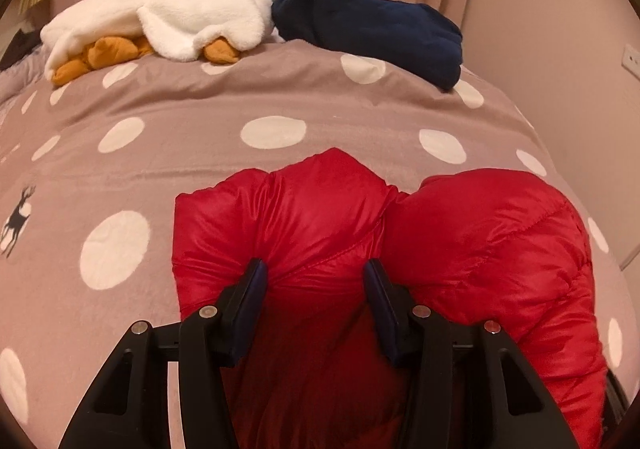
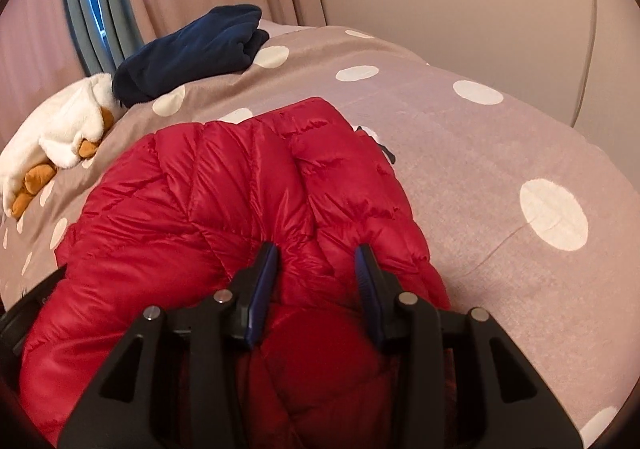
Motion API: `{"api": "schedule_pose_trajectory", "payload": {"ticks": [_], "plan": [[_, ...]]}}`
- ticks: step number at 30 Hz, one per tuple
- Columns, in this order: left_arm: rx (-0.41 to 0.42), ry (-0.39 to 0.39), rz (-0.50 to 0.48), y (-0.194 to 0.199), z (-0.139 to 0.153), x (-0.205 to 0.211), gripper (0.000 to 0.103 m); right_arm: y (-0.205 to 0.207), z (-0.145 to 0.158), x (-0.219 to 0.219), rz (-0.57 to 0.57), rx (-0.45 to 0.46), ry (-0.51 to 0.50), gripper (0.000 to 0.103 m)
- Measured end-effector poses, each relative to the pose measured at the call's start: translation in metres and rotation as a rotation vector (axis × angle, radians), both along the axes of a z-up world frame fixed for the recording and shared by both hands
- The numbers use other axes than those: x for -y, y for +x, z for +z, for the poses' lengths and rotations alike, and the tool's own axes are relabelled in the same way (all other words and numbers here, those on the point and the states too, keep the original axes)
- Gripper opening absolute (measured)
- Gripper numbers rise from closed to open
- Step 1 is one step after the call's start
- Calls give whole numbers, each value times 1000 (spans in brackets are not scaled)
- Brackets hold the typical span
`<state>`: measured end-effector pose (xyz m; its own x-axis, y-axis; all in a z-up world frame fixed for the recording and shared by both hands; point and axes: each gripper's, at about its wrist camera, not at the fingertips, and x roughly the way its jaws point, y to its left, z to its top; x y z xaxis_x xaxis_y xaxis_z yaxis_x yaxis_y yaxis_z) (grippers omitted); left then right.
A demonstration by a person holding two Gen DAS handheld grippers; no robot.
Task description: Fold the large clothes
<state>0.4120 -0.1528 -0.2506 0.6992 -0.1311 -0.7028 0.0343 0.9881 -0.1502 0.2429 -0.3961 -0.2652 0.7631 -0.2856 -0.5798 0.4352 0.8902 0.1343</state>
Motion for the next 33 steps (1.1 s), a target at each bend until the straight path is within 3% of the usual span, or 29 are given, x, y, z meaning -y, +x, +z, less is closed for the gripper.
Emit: {"api": "schedule_pose_trajectory", "payload": {"ticks": [3, 5, 6, 7, 9, 11, 13, 15, 20, 24, 26, 27, 30, 32, 33], "plan": [[8, -18, 0, -3, 4, -6, 49, 2, 4, 2, 11, -7, 2, 41], [-1, -59, -13, -10, 12, -19, 50, -3, 9, 3, 30, -10, 9, 48], [-15, -92, -24, -14, 17, -29, 50, -7, 15, 6, 45, -17, 22, 61], [-30, -143, -30, -20, 23, -42, 52, -11, 18, 8, 50, -24, 29, 83], [-58, -232, -36, -27, 30, -64, 54, -25, 30, 20, 10, -45, 65, 102], [-94, -322, -33, -35, 35, -91, 58, -44, 39, 32, -2, 3, 118, 103], [-133, -389, -48, -39, 32, -108, 79, -59, 47, 42, -5, 26, 165, 103], [-181, -461, -73, -40, 24, -119, 86, -66, 50, 48, 12, 23, 215, 103], [-331, -628, -160, -37, -12, -112, 93, -60, 32, 52, 105, 15, 389, 103], [-379, -873, -161, -28, -42, -107, 97, -44, -9, 58, 166, -23, 616, 103], [-362, -906, -199, -23, -44, -98, 98, -41, -24, 62, 197, 5, 715, 103], [-349, -916, -238, -22, -43, -90, 99, -42, -25, 61, 207, 25, 715, 103], [-344, -928, -343, -16, -43, -61, 100, -37, -25, 49, 256, 40, 671, 103], [-337, -940, -346, -13, -44, -51, 101, -28, -27, 35, 295, 31, 626, 103], [-332, -925, -336, -10, -45, -46, 99, -26, -27, 30, 309, 29, 608, 96]]}}
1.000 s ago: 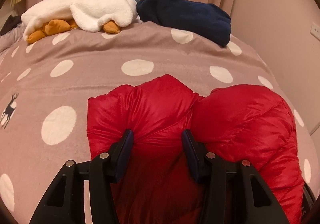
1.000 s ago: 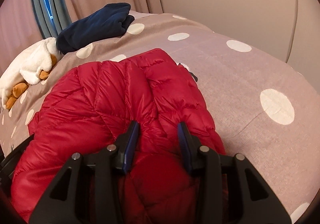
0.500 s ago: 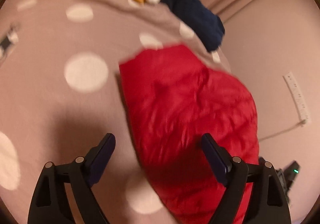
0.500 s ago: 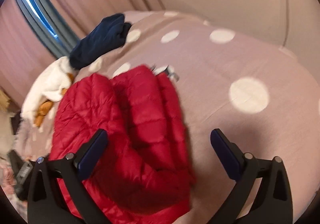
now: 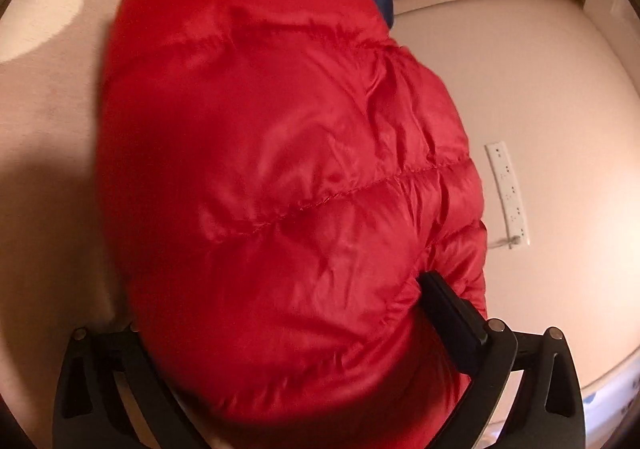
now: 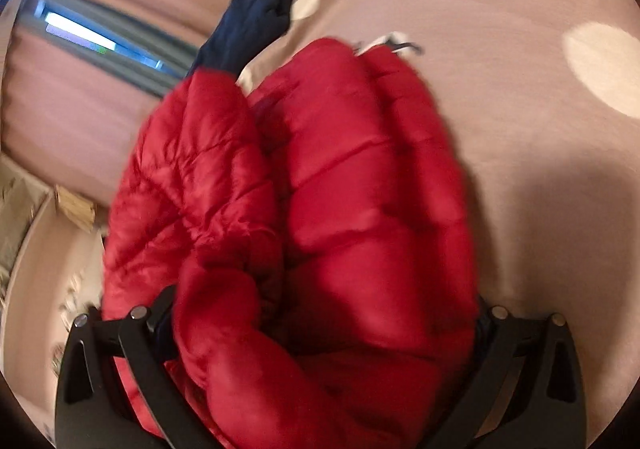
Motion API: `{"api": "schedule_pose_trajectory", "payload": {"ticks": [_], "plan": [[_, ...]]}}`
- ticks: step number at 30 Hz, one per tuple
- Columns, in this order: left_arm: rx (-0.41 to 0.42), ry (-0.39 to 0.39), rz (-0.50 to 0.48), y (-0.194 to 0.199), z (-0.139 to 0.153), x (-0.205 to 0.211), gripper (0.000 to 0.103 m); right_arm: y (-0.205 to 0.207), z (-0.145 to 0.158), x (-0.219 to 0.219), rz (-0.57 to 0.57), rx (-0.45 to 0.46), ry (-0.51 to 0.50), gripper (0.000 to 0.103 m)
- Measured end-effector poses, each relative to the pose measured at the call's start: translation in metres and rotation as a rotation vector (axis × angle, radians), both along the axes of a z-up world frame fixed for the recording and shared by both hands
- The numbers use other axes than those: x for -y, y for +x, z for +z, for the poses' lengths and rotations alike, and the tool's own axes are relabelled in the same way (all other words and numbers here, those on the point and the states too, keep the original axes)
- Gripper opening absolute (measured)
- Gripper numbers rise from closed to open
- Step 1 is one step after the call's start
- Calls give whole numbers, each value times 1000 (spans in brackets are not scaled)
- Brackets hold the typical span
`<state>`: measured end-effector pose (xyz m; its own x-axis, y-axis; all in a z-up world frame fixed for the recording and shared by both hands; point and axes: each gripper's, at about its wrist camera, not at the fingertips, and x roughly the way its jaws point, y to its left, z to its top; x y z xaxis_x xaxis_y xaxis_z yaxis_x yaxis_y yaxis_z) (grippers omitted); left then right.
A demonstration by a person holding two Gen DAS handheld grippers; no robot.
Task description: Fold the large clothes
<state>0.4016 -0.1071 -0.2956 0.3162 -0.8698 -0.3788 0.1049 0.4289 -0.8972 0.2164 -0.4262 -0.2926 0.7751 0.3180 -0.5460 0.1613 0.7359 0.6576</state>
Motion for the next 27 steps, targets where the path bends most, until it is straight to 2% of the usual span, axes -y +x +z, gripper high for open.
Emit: {"api": "schedule_pose_trajectory", "payload": {"ticks": [1, 4, 10, 13, 15, 16, 20, 24, 27], "plan": [[6, 15, 6, 1, 0, 3, 95, 1, -1, -2, 6, 13, -6, 81], [30, 69, 29, -3, 5, 11, 89, 0, -10, 1, 15, 61, 77, 59], [109, 142, 48, -16, 30, 20, 78, -12, 3, -4, 43, 125, 60, 43], [204, 233, 69, -33, 62, 23, 76, -20, 21, -16, 61, 180, 47, 41], [274, 307, 83, -43, 85, 25, 74, -28, 36, -28, 76, 192, -40, 41], [291, 320, 91, -48, 94, 22, 74, -25, 43, -36, 79, 195, -80, 40], [362, 308, 131, -66, 133, 1, 74, -37, 72, -54, 110, 277, -72, 40], [453, 337, 182, -89, 178, -20, 74, -46, 106, -81, 159, 357, -103, 40], [483, 360, 223, -108, 212, -43, 74, -53, 132, -103, 195, 409, -120, 40]]}}
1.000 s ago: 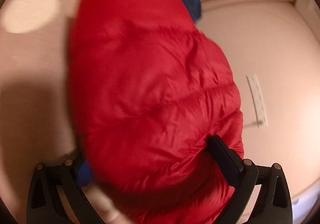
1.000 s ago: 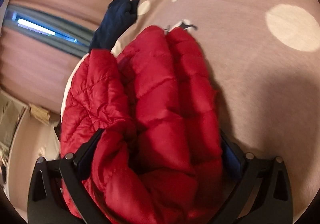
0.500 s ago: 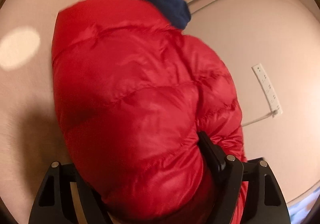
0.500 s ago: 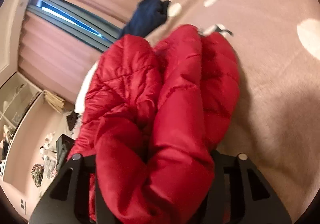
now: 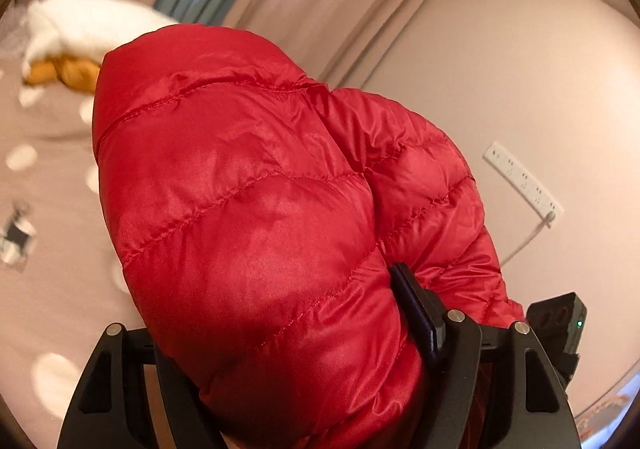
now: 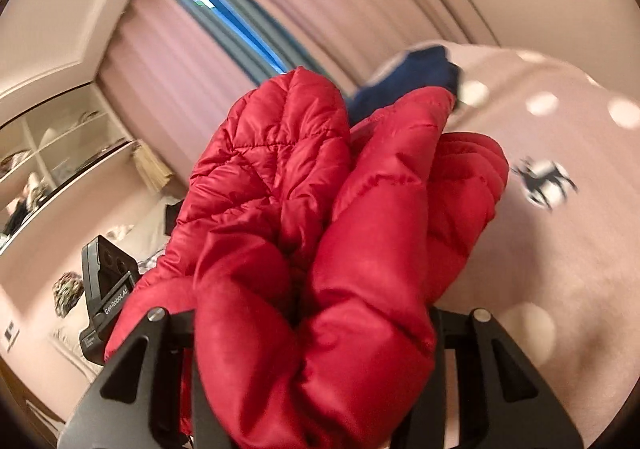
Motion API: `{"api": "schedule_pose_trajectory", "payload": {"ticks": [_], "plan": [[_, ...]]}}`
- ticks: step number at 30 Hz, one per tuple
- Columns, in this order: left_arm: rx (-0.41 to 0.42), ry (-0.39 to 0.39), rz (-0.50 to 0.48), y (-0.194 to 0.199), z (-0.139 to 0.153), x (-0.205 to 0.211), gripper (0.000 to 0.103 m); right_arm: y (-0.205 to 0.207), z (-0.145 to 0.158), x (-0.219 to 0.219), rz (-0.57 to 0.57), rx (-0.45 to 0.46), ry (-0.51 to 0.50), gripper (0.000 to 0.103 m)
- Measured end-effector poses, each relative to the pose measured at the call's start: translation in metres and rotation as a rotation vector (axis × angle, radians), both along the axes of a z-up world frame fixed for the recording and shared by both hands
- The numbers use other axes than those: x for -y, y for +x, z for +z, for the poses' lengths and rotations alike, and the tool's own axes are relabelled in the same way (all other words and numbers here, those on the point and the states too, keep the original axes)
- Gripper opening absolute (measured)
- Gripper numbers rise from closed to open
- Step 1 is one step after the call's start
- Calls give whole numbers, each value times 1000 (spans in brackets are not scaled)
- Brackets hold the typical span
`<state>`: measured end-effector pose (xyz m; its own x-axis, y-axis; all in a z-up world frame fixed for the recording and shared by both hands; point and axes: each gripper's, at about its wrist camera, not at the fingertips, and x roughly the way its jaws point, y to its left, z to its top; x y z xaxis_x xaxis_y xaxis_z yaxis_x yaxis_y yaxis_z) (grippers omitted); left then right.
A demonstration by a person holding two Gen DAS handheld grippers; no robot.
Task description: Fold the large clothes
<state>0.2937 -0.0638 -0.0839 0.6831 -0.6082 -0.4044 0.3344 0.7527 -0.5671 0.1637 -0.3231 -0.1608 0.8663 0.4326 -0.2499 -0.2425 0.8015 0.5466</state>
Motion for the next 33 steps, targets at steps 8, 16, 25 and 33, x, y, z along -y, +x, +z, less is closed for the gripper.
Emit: {"api": "schedule_pose_trajectory", "payload": {"ticks": [8, 16, 25, 33], "plan": [[80, 17, 114, -41, 57, -68, 74, 2, 49, -73, 121, 88, -43, 41], [109, 49, 213, -36, 62, -122, 74, 24, 63, -157, 234, 121, -70, 41], [74, 98, 255, 7, 28, -106, 74, 71, 41, -193, 243, 63, -124, 41], [-120, 159, 242, 77, -86, -76, 74, 126, -38, -188, 155, -61, -263, 41]]}}
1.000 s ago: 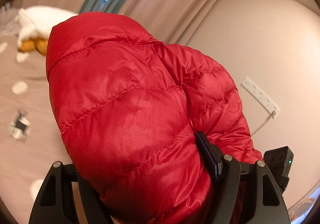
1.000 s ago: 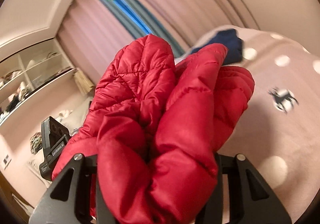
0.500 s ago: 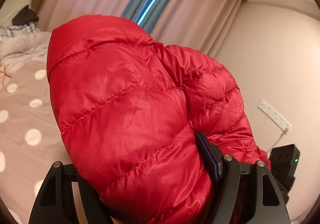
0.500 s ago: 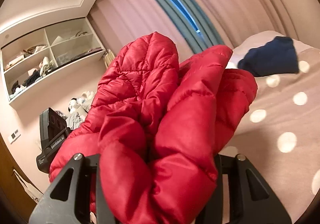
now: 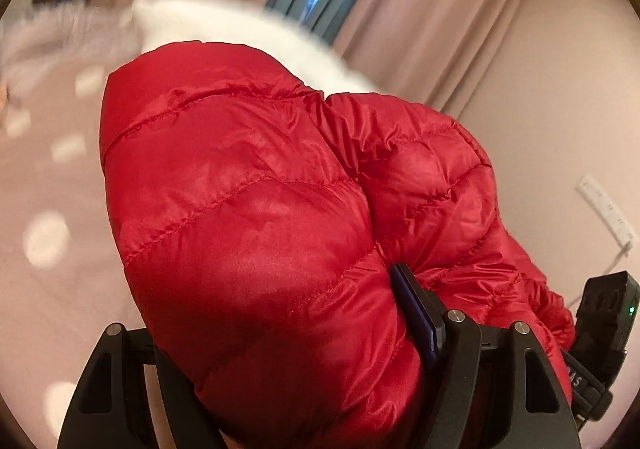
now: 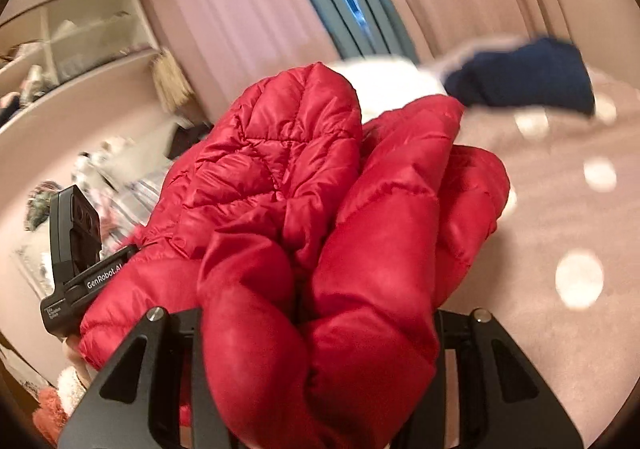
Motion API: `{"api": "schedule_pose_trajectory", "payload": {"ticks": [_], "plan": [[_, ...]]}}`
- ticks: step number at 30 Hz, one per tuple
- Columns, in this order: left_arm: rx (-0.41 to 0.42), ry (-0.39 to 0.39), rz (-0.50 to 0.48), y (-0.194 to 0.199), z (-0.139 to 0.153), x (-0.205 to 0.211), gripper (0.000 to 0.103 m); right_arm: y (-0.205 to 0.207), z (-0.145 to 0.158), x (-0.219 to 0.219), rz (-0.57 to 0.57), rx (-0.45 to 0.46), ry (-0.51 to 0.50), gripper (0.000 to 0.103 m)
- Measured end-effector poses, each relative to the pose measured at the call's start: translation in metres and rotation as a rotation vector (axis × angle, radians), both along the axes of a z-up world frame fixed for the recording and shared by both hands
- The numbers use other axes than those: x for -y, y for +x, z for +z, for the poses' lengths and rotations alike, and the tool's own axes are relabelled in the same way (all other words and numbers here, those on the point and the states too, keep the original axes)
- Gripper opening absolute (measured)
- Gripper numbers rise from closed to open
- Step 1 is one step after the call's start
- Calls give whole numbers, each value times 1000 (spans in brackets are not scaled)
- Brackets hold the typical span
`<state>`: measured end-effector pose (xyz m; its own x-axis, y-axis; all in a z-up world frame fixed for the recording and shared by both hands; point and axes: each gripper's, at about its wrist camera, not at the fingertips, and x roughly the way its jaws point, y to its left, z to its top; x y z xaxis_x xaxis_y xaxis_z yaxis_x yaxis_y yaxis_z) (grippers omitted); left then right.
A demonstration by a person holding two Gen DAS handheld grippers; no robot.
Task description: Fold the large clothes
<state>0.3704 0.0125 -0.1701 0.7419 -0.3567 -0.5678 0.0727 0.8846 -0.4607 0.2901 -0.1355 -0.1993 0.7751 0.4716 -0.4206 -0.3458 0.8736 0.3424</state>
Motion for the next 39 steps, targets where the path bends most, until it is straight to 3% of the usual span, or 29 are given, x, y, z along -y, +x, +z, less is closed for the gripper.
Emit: {"api": "schedule_pose_trajectory", "payload": {"ticks": [2, 4, 6, 8, 11, 14, 16, 17, 19, 22, 25, 26, 29, 30, 32, 34, 36, 38, 39], "plan": [[-104, 30, 18, 14, -48, 10, 78, 18, -34, 8, -19, -95, -19, 41], [-84, 48, 46, 12, -66, 15, 85, 31, -70, 16, -28, -173, -40, 42], [-90, 32, 50, 9, -71, 15, 85, 33, -93, 27, -17, -175, 3, 43], [-91, 56, 58, 5, -71, 11, 86, 37, -99, 29, -22, -204, 31, 43], [-81, 80, 89, 5, -90, -22, 88, 38, -100, 24, -45, -213, -22, 44], [-110, 14, 106, 14, -106, -48, 92, 39, -98, 20, -51, -222, -26, 45], [-134, -20, 116, 16, -113, -84, 93, 44, -101, 22, -54, -249, 3, 52], [-143, -25, 123, 14, -109, -85, 93, 44, -100, 24, -59, -263, 6, 56], [-155, -2, 134, 5, -93, -87, 93, 40, -93, 25, -92, -282, -20, 76], [-161, 7, 150, -10, -67, -98, 89, 25, -77, 29, -121, -280, -50, 78], [-135, -39, 213, -25, -36, -116, 86, 10, -49, 33, -152, -250, -51, 78], [-123, -26, 243, -28, -24, -121, 85, 6, -41, 35, -155, -235, -52, 78], [-47, 113, 310, -27, 2, -122, 76, 0, -14, 26, -174, -186, -102, 77], [-41, 175, 318, -24, 6, -120, 72, -5, -2, 21, -199, -140, -133, 76], [-64, 196, 300, -18, 0, -118, 59, -11, 10, 15, -225, -85, -156, 71], [-118, 158, 230, -9, -21, -114, 49, -15, 18, 8, -185, -37, -155, 42], [-202, 152, 204, 1, -48, -109, 48, -7, 9, -3, -115, -76, -171, 23], [-257, 219, 217, 9, -75, -99, 48, 4, -10, -13, -112, -135, -229, 20], [-237, 258, 220, 11, -81, -93, 48, 10, -25, -16, -126, -172, -270, 20]]}}
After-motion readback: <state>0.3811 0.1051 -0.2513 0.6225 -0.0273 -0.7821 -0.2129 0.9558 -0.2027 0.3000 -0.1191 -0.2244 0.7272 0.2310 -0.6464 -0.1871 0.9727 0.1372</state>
